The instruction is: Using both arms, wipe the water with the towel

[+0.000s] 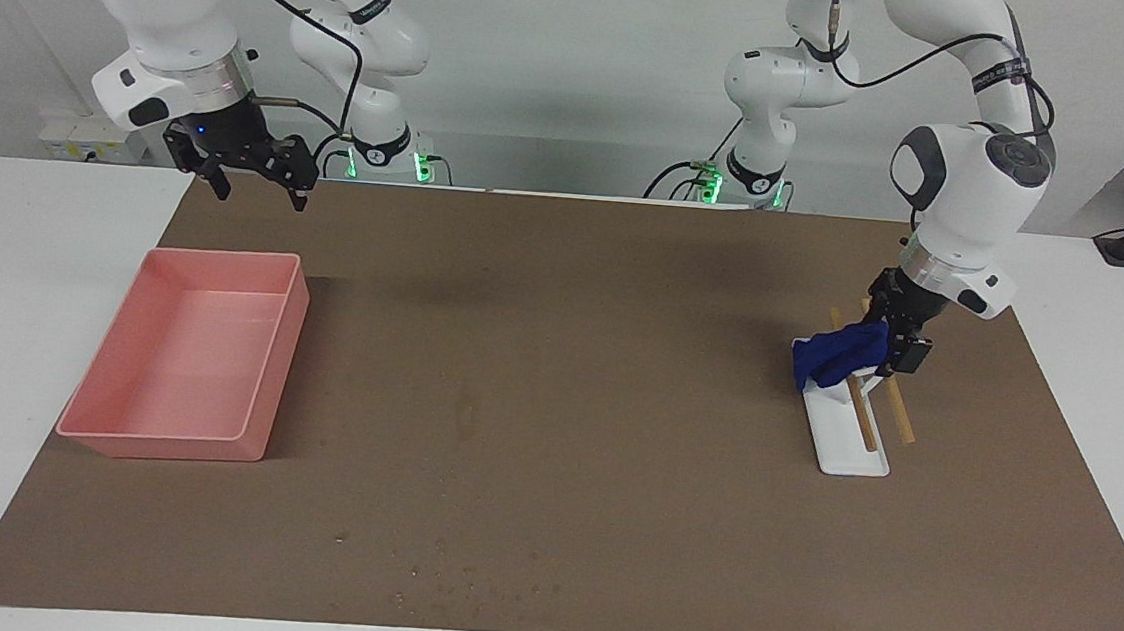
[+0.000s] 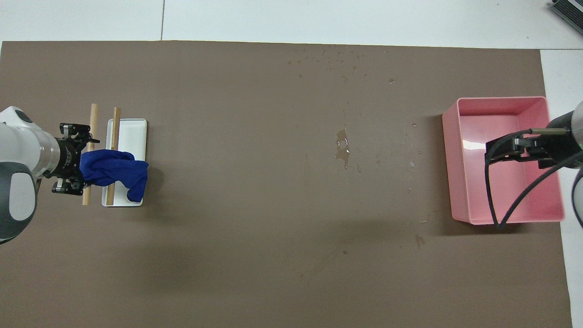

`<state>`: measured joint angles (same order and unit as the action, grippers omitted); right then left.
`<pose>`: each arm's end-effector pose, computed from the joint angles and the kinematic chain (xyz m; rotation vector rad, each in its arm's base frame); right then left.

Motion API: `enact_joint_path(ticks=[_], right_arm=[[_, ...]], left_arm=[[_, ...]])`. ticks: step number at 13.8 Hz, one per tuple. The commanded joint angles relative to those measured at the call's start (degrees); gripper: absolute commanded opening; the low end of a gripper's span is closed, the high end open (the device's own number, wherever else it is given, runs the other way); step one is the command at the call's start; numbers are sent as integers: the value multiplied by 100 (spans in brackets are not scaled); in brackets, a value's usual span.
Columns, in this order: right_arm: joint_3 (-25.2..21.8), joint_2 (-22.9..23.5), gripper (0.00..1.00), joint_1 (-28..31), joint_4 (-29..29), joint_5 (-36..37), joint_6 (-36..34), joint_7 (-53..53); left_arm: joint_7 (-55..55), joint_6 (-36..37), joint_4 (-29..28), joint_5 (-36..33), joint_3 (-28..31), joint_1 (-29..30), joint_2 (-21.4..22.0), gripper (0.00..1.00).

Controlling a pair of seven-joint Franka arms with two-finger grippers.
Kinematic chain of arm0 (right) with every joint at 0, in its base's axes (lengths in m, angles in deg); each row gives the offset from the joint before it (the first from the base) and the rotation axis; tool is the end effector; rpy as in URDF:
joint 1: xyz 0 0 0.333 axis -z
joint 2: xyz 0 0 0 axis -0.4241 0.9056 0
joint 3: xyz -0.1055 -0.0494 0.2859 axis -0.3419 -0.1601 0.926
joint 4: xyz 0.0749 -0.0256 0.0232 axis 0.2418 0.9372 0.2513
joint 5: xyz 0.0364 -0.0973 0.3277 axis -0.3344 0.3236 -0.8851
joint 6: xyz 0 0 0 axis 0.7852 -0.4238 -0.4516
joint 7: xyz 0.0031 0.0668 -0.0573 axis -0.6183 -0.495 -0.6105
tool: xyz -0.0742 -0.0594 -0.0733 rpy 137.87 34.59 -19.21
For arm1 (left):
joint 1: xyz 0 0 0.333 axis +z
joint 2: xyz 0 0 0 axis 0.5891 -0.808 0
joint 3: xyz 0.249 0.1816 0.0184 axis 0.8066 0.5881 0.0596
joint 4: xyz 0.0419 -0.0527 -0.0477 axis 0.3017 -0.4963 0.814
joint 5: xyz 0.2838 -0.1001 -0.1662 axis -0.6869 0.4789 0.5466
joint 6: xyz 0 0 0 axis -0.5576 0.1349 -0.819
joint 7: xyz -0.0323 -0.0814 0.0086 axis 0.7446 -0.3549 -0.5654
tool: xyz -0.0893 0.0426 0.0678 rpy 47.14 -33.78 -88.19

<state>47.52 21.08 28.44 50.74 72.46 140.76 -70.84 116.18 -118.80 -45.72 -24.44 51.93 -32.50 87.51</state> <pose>0.4907 0.0188 0.5977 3.1079 -0.1555 -0.0978 0.5058 0.0069 0.4318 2.3097 2.0116 0.1035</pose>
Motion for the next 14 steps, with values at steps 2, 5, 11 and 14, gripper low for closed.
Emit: enact_joint_path(ticks=[2, 5, 11, 14], right_arm=[[28, -153, 100, 60, 155, -108, -13, -57], [28, -153, 100, 60, 155, -108, -13, -58], [28, -145, 100, 69, 146, -108, 127, -58], [45, -144, 100, 52, 146, -99, 128, -57]], left_arm=[[72, -108, -252, -106, -19, 28, 56, 95], [28, -55, -349, -106, -19, -25, 74, 73], [-16, 550, 45, -106, -19, -25, 13, 0], [28, 1402, 897, -45, -28, -244, -303, 0]])
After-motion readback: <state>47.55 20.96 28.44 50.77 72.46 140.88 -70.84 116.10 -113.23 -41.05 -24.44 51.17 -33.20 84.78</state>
